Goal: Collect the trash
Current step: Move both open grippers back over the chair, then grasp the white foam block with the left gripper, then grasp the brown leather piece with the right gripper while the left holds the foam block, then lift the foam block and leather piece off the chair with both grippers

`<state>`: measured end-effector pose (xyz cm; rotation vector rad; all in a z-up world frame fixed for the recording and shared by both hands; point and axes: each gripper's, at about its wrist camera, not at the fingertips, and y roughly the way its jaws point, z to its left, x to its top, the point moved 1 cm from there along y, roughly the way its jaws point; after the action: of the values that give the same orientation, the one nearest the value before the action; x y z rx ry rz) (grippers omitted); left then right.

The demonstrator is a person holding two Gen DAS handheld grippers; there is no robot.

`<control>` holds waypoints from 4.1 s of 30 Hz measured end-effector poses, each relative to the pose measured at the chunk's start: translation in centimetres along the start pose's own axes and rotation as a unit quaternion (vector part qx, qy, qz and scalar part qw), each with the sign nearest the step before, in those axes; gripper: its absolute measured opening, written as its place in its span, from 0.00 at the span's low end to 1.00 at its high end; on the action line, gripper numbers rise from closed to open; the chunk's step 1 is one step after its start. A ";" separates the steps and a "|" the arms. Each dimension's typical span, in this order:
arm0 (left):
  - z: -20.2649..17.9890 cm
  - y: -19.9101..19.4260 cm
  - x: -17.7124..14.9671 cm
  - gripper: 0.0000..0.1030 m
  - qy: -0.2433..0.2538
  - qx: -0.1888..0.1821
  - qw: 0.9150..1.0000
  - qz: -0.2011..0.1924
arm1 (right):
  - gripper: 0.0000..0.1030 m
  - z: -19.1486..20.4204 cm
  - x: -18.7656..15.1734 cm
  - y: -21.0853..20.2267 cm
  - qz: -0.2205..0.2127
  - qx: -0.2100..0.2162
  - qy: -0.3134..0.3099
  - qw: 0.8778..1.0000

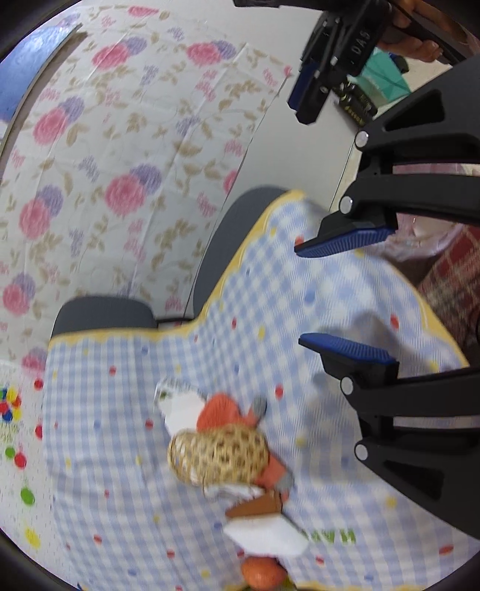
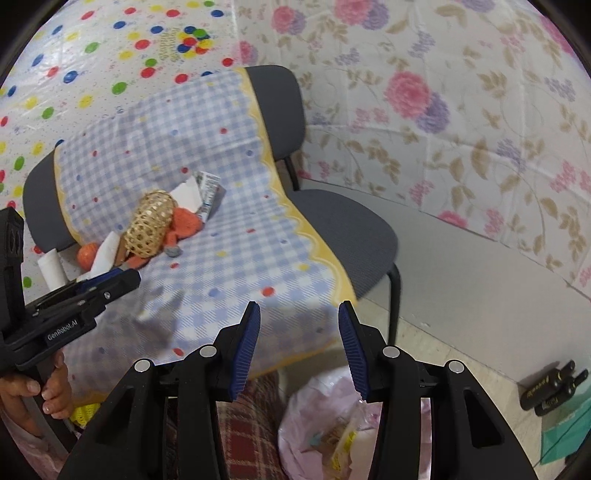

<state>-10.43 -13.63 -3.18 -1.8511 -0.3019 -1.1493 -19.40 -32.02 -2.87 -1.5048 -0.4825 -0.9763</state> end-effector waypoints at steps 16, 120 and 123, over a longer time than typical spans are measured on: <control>11.0 -3.5 0.4 0.59 -0.073 0.132 0.988 -0.021 | 0.45 9.9 5.4 4.3 -0.026 0.078 -0.071 0.994; 29.5 -3.1 -2.4 0.61 -0.206 0.239 0.948 0.035 | 0.53 37.7 6.1 26.4 0.140 0.135 -0.264 0.945; 29.8 -3.1 -2.4 0.61 -0.209 0.237 0.948 0.036 | 0.50 37.8 5.6 26.7 0.152 0.132 -0.264 0.943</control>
<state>3.90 12.33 -8.02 -1.6358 -0.6821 -0.5550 15.67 -2.62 -11.79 -1.5296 -0.7035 -0.2422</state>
